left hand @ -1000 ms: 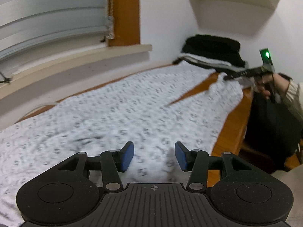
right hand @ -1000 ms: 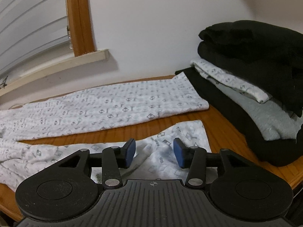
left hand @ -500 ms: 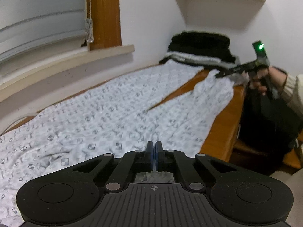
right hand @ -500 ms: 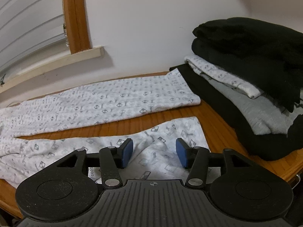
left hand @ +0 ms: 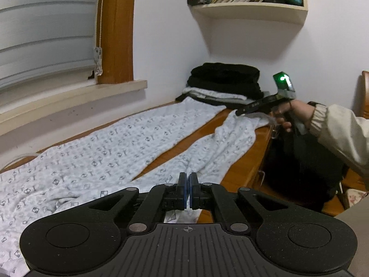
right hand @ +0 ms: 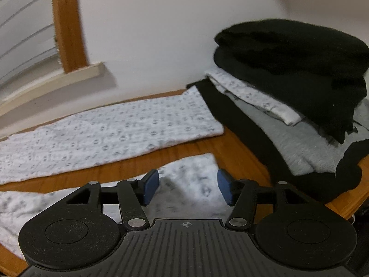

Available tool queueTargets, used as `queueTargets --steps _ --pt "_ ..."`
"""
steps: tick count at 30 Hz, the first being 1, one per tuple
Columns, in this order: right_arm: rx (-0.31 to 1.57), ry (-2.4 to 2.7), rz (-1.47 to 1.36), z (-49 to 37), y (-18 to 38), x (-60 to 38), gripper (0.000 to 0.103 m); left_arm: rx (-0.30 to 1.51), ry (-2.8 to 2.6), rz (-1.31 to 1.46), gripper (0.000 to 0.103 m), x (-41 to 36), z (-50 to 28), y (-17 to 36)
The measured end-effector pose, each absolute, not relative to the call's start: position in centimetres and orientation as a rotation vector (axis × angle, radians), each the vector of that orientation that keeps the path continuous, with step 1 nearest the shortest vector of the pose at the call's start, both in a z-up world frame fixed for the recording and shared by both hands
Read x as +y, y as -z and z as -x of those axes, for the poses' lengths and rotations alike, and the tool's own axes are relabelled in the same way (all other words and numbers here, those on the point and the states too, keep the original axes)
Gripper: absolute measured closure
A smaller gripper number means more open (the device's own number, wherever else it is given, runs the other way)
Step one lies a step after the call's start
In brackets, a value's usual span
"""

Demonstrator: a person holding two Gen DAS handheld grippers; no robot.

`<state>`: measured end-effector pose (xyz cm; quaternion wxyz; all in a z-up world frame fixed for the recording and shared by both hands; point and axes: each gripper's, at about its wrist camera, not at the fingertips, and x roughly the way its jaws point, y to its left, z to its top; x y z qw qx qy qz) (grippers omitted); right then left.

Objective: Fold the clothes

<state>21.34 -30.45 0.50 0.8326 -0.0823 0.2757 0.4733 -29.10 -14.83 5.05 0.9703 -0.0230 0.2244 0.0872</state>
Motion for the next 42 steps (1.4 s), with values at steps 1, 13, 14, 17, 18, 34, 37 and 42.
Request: queueTargets --steps 1,13,14,17,18,34,37,42 --pt "0.597 -1.004 0.172 -21.8 -0.3 -30.3 0.046 0.452 -0.179 0.046 0.101 -14.8 29.2 -5.1" --pt "0.464 -1.111 0.027 -22.0 -3.9 -32.6 0.097 0.354 -0.270 0.025 0.101 -10.9 29.3 -9.8" --pt "0.427 -1.105 0.006 -21.8 -4.8 -33.3 0.097 0.341 -0.275 0.020 0.101 -10.9 29.4 -10.3" --pt "0.334 -1.085 -0.051 -21.5 -7.3 -34.5 0.097 0.312 -0.287 0.005 0.101 -10.8 29.5 -11.4" --pt "0.309 -1.081 -0.058 -21.4 -7.9 -34.5 0.097 0.306 -0.295 0.004 0.101 -10.7 29.4 -11.6" --pt "0.267 -1.032 -0.041 -20.7 -8.1 -34.6 0.097 0.347 -0.326 0.063 0.102 -8.5 29.8 -10.6" --pt "0.311 -1.015 -0.052 -21.5 -7.2 -35.6 0.096 0.370 -0.323 0.082 0.102 -8.0 29.3 -9.7" --pt "0.350 -0.951 0.005 -21.5 -6.2 -35.4 0.086 0.417 -0.326 0.098 0.100 -7.5 28.9 -8.2"
